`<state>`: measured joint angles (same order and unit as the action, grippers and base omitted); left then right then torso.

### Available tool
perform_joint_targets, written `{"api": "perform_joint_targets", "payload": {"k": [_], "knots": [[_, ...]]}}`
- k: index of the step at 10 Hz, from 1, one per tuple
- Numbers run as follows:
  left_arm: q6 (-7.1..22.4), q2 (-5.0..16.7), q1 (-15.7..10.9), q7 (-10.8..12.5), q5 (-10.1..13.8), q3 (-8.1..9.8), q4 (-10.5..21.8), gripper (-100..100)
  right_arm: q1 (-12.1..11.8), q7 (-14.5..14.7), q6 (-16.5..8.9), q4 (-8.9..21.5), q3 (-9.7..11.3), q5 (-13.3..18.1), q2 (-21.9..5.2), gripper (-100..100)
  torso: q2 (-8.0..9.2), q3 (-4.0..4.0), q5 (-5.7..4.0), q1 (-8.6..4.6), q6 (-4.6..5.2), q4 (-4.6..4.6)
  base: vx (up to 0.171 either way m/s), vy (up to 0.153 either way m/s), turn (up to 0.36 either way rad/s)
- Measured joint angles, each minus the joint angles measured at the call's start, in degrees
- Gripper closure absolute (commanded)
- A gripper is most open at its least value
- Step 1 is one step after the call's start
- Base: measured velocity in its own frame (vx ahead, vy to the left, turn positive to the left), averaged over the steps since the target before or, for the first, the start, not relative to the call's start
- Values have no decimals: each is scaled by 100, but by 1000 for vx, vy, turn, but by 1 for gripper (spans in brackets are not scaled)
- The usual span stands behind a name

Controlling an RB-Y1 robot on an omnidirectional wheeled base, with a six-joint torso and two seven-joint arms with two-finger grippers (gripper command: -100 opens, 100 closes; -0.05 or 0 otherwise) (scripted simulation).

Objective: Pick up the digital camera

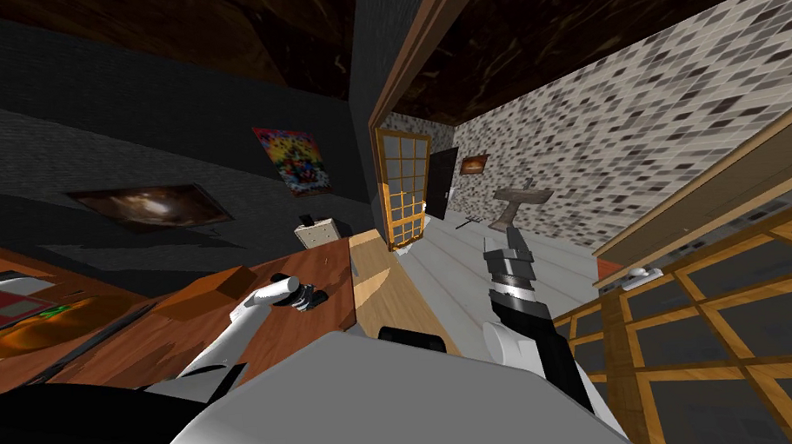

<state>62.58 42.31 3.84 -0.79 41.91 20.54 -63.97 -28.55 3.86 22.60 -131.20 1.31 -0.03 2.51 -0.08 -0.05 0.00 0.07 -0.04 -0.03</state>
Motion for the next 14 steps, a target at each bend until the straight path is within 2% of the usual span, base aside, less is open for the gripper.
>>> {"api": "perform_joint_targets", "payload": {"k": [2, 3, 4, 7, 8, 12, 13, 14], "knots": [[172, 167, -25, 22, 74, 62, 256, -100, 0, 0, 0, 0, 0, 0, 0, 0, 2, 1, 0, 3, 0, 1, 23, 20, -27], [193, 177, -21, 24, 80, 68, 267, 0, 0, 0, 0, 0, 0, 0, 0, 0, 7, 4, 1, -1, 0, 1, 0, 0, 0], [191, 176, -22, 24, 79, 67, 266, -100, 0, 0, 0, 0, 0, 0, 0, 0, 11, 6, 0, -5, 0, 2, 11, 32, -15], [-69, -32, -55, 25, -60, -13, 441, -100, 0, 0, 0, 0, 0, 0, 0, 0, 7, 4, 4, 10, 0, 1, 13, 38, -19], [-90, -40, -56, 23, -65, -16, 448, 100, 0, 0, 0, 0, 0, 0, 0, 0, 9, 5, 1, 2, 0, 2, 0, 0, 0], [-89, -38, -56, 25, -64, -15, 447, 100, 0, 0, 0, 0, 0, 0, 0, 0, 10, 5, 1, -3, 1, 1, 0, 0, 0], [-88, -38, -56, 25, -64, -15, 447, 0, 0, 0, 0, 0, 0, 0, 0, 0, 10, 5, 1, -3, 1, 1, 0, 0, 0], [-89, -37, -56, 25, -64, -14, 447, 100, 0, 0, 0, 0, 0, 0, 0, 0, 10, 5, 2, -3, 1, 1, -13, -41, 27]]}}
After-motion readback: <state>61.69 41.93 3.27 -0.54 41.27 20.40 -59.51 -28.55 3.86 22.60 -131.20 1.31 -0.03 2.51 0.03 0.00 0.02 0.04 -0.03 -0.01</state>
